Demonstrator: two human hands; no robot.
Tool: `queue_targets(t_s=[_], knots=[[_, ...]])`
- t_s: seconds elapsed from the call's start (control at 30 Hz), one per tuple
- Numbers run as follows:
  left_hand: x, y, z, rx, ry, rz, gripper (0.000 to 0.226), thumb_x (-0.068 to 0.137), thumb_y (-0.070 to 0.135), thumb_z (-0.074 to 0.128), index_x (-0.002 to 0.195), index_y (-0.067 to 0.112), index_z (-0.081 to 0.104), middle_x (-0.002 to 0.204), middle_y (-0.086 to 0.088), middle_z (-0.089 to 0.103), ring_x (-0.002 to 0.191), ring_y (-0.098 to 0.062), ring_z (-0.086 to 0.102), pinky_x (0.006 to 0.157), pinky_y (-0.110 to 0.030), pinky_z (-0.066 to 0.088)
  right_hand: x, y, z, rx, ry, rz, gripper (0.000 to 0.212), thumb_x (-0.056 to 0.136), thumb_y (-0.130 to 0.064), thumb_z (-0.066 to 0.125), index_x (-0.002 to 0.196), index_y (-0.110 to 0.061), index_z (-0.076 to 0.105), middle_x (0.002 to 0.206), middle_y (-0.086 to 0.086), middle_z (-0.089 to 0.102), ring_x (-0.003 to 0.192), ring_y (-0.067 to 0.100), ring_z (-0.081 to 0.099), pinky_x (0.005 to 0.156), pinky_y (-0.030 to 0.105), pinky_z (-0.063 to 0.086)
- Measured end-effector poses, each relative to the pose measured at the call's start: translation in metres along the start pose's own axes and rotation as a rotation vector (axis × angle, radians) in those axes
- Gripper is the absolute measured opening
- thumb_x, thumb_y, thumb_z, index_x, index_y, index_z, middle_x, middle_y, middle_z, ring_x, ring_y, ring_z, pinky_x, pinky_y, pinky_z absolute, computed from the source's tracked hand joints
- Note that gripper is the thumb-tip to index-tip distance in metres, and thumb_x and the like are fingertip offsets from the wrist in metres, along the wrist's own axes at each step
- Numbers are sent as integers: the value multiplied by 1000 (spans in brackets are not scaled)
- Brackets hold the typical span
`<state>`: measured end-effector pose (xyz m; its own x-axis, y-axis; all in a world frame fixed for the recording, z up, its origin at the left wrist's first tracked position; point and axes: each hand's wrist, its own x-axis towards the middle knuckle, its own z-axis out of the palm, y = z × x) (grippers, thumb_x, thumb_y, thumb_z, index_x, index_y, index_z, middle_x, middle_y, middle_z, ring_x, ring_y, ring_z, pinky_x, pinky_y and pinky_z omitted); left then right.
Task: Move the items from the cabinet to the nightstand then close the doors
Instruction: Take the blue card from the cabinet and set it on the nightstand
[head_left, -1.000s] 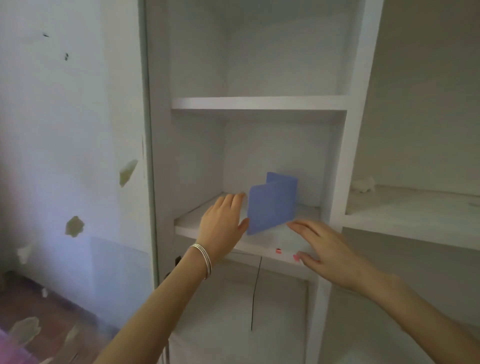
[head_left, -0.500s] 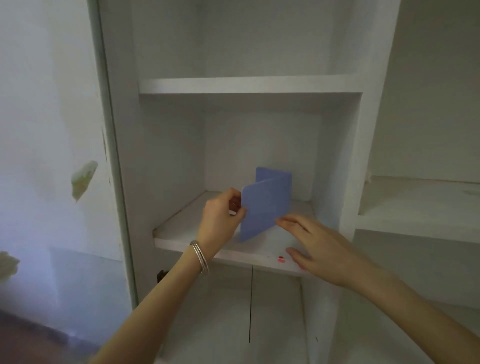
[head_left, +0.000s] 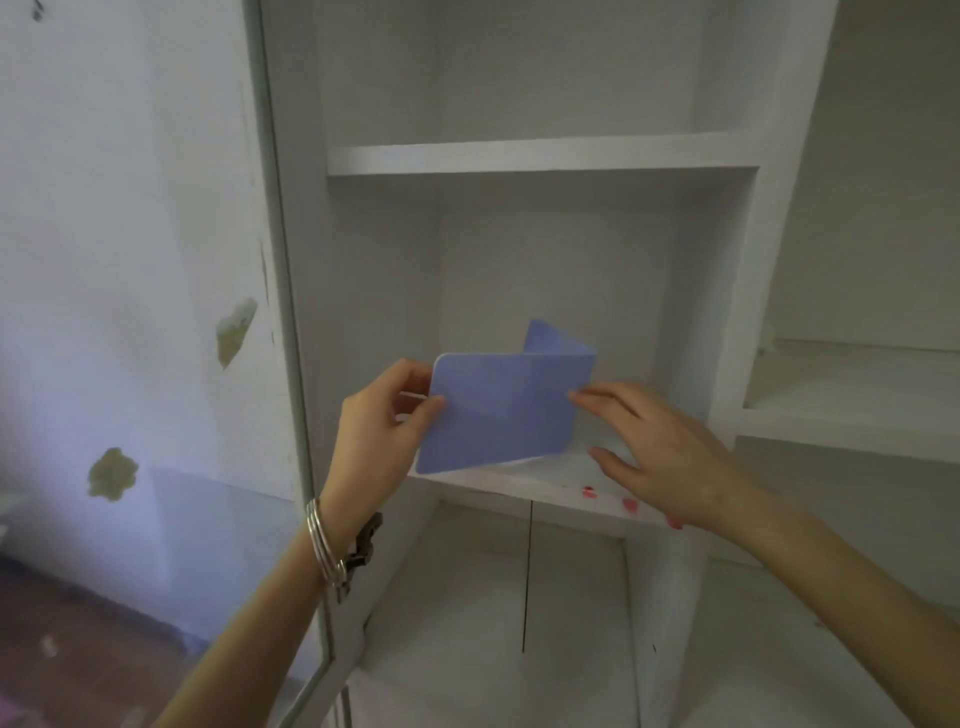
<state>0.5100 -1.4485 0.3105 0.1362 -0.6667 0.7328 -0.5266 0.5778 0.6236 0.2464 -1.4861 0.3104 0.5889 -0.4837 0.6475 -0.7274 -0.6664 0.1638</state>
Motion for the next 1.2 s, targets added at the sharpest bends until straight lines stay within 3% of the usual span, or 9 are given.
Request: queue_targets(t_s=[0.13,0.3,0.4,0.5,0.63,0.83,1.07,1.13,1.2], knots=[[-17,28,-24,61,80,29,11,85,8,62,91,17,64,85,8,68,77,-3,63,66,-10,45,3,0,-17,47,111,-52,47,77,-17,58,123,-9,53,116,8,57,104,23,50,84,34,46],[-55,69,-47,149,153,8,15,76,21,58,80,35,60,74,23,66,74,2,62,66,-8,44,-7,-10,-35,127,158,-199,38,82,-29,55,115,-9,58,109,8,59,98,21,50,81,28,40],[-87,95,-54,201,160,-18,20,76,15,59,79,35,60,77,21,66,74,-1,62,66,-10,45,-23,-27,-39,374,43,-263,39,84,-44,50,110,-17,61,105,-3,62,93,11,53,75,25,42],[-128,119,-58,289,150,-62,18,73,18,58,80,34,62,75,16,66,74,-5,63,68,-15,48,-47,-51,-33,539,-82,-340,27,82,-47,51,93,-25,62,88,-15,62,77,3,53,65,27,44],[-200,145,-71,380,151,-177,22,73,16,60,78,38,61,71,25,64,68,3,60,68,-12,46,-81,-88,-19,704,-239,-371,32,75,-50,54,85,-23,67,78,-11,66,68,4,56,61,29,48],[-312,174,-106,640,190,-430,12,73,16,61,82,21,67,67,15,65,73,-4,62,69,-20,51,-125,-164,-15,759,-367,-548,10,76,-35,70,78,-27,63,67,-21,54,62,4,52,56,30,46],[-417,221,-162,978,326,-557,6,83,12,67,84,11,73,74,0,63,63,-13,59,64,-31,50,-168,-277,-23,789,-171,-730,6,68,-24,65,70,-23,59,63,-10,60,49,14,55,42,26,43],[-445,241,-179,935,368,-664,11,89,15,61,83,13,70,70,1,65,61,-9,62,63,-25,50,-183,-316,-27,749,-63,-784,7,71,-24,64,69,-22,58,61,-6,57,47,19,54,37,27,40],[-472,261,-197,767,457,-791,19,92,21,55,81,11,65,71,-3,68,63,-11,67,66,-31,56,-197,-356,-36,704,16,-834,9,75,-22,62,69,-22,55,60,-4,54,46,20,51,34,26,35]])
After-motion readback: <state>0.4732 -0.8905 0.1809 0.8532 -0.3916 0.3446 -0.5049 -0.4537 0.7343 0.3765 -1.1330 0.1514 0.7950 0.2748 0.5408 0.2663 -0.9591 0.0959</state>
